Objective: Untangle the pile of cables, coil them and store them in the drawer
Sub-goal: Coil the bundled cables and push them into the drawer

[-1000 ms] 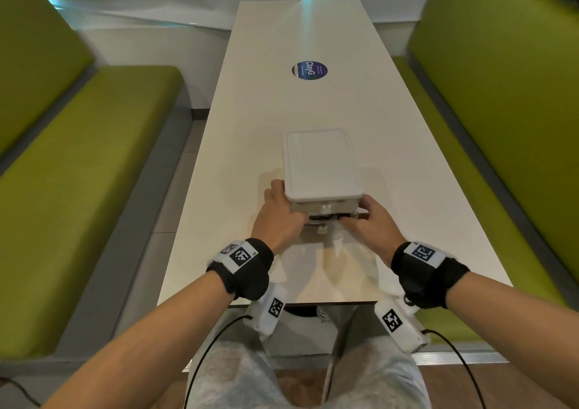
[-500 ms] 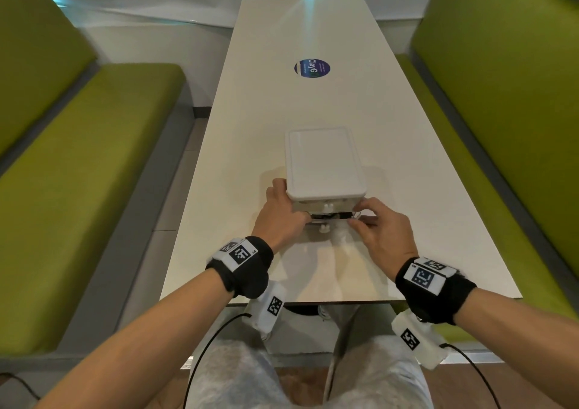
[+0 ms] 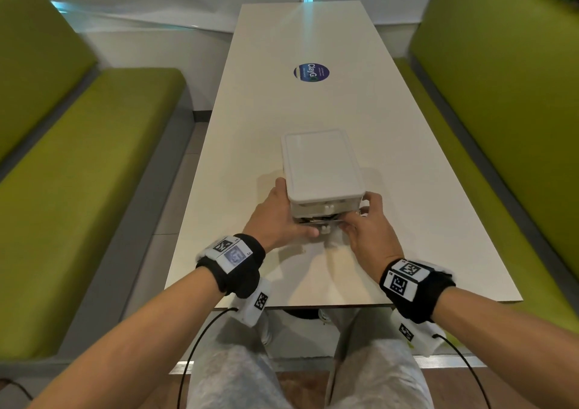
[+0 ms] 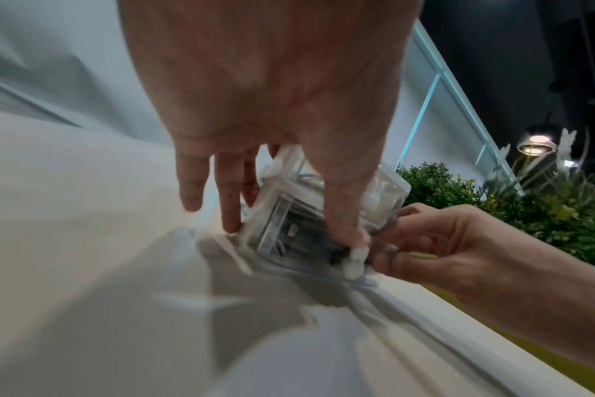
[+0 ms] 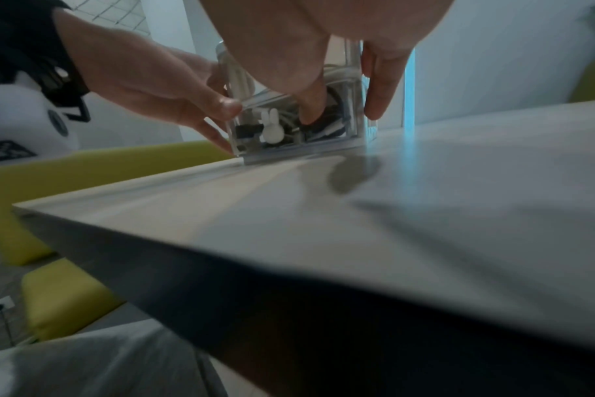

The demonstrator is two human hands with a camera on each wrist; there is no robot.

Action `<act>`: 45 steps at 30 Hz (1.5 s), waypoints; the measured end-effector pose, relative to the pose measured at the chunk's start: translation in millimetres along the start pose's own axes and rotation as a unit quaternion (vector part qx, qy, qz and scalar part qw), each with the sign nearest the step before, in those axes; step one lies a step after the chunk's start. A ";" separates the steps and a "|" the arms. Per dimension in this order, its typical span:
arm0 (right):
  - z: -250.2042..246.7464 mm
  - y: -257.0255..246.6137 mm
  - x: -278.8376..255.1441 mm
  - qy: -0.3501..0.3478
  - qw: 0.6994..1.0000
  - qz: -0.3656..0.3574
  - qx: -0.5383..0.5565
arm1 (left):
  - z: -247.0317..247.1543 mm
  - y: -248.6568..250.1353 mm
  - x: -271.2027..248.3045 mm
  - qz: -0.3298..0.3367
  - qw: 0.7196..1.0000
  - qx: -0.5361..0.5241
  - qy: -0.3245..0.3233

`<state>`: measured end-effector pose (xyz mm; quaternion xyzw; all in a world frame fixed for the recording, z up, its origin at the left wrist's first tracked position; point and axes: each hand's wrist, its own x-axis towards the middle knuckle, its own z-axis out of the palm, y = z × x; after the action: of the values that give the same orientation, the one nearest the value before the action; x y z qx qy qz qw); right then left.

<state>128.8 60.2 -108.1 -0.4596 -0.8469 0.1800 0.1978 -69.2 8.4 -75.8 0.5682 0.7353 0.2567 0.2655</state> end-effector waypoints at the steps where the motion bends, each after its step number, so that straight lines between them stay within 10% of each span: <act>1: 0.0 -1.2 -0.8 0.001 1.000 0.004 0.008 | -0.6 1.3 0.1 0.003 1.000 0.010 0.012; 19: -0.7 -11.1 29.8 0.070 0.969 0.177 0.160 | -6.6 -1.5 14.7 -0.003 0.998 0.019 0.053; 45: -11.3 4.9 80.9 -0.059 0.986 0.138 0.068 | -9.2 -13.2 44.6 -0.032 0.996 0.017 0.081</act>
<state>97.6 132.8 -87.1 -0.5460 -0.7713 0.2900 0.1513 -94.3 48.1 -82.5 0.5263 0.7765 0.2808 0.2029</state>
